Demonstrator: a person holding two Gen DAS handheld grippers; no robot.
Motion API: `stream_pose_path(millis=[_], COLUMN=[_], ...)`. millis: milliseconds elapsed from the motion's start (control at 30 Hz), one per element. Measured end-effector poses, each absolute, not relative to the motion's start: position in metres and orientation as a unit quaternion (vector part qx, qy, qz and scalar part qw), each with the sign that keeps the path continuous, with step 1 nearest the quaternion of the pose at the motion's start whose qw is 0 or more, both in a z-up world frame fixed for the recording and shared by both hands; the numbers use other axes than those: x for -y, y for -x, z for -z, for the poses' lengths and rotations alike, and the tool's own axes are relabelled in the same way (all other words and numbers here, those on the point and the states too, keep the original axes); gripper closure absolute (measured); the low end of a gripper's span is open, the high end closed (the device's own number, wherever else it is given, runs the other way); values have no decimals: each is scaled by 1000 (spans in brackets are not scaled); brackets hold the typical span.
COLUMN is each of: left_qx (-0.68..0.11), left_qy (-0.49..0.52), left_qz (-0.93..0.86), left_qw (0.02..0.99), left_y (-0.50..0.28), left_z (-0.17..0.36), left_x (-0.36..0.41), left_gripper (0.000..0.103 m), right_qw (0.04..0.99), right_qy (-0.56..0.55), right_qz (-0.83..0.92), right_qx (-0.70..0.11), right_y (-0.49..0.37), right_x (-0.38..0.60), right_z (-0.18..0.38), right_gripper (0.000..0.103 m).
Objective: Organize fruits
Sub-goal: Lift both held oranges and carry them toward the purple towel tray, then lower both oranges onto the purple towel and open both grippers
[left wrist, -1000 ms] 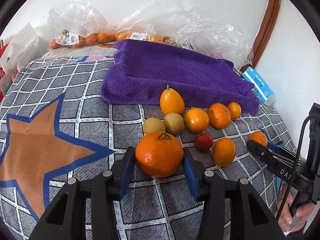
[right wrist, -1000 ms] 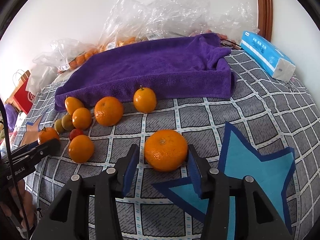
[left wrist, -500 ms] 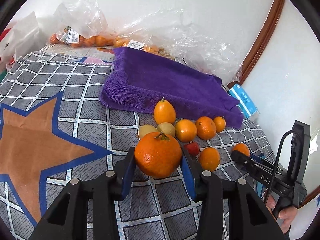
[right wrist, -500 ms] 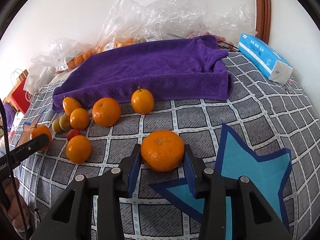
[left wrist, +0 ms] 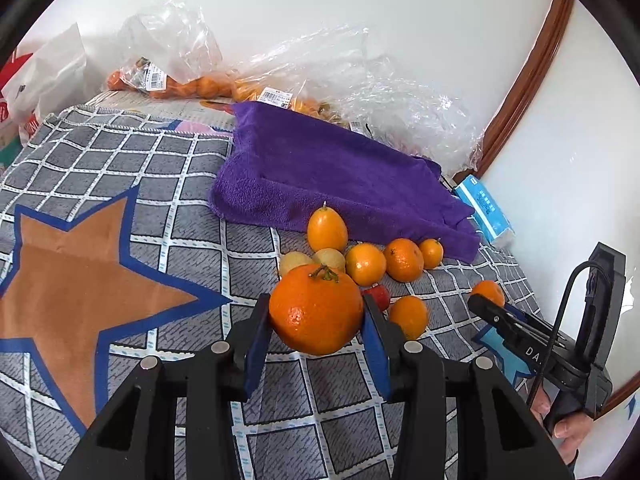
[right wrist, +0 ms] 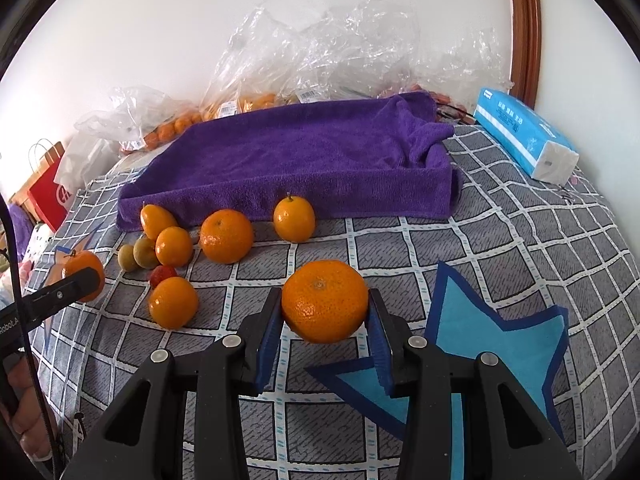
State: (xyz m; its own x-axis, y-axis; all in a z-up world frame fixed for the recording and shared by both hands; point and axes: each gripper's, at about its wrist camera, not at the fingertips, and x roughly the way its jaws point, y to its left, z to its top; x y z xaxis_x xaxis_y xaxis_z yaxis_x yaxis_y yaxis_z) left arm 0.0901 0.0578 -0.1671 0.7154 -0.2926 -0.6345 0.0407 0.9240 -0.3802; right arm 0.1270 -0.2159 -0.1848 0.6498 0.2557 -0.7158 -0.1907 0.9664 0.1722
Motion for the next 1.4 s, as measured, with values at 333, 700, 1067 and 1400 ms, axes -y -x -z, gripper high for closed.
stream_pose_path(millis=[333,700,1067,1400], left_qx=[-337,-290,-315,-344], left_qy=[157,146,167,123], left_qz=[61,54,54,47], left_qw=[927,944,933,930], left_y=[-106,-163,-236,-279], left_z=[116,70,84,103], left_x=[-69,-64,-56,-49], left_gripper=[62,62,62,62], right_qw=[922,935,932,931], right_qy=[-42,-47,-45,-47], right_qz=[-115,-116,-129,-116], right_qx=[-367,-332,-335,-342], right_y=[-147,-194,-251,-295], right_x=[224,224,208,210], right_z=[140,99,95,107], right_gripper=[62,62,62,62])
